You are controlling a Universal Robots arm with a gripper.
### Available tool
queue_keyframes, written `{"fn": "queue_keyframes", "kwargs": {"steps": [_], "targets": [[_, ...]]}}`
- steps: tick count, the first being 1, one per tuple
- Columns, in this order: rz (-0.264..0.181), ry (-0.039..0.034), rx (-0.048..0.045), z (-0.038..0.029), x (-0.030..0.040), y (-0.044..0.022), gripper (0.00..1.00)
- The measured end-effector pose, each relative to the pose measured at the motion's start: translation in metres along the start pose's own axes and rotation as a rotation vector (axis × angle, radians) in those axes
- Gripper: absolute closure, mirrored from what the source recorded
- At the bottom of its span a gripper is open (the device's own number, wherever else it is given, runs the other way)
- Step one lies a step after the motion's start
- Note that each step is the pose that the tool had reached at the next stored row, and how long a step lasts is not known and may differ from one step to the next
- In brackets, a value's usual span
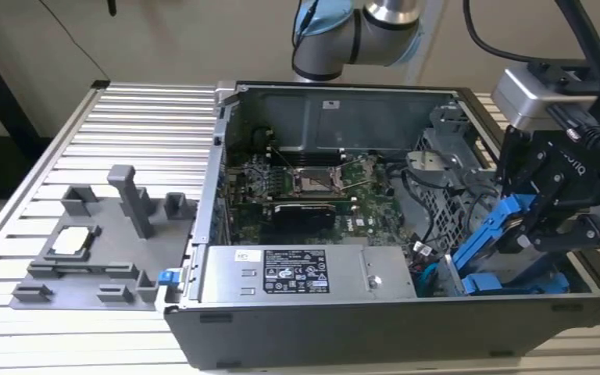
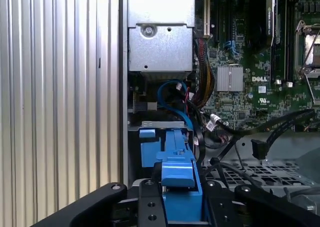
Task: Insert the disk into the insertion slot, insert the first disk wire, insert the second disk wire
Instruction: 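Insert the disk into the insertion slot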
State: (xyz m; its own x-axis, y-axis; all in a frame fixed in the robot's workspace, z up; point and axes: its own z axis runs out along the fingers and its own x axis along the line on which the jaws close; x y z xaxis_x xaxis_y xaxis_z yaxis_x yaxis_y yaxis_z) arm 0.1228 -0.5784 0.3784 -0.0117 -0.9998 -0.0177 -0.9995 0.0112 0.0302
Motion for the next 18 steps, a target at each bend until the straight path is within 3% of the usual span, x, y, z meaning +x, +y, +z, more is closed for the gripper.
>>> {"fn": "queue_keyframes", "kwargs": {"steps": [4,12,13,14,18], "targets": [[0.007,-0.0064,0.0113,0.0022,-0.0007,0.0038,0.68],[0.008,-0.0077,0.0118,0.003,-0.001,0.0039,0.66],[0.008,-0.0076,0.0119,0.0031,-0.001,0.0039,0.6],[0.008,-0.0077,0.0118,0.0028,-0.001,0.0039,0.6],[0.008,-0.0075,0.0118,-0.0067,-0.0012,0.0041,0.6]]}}
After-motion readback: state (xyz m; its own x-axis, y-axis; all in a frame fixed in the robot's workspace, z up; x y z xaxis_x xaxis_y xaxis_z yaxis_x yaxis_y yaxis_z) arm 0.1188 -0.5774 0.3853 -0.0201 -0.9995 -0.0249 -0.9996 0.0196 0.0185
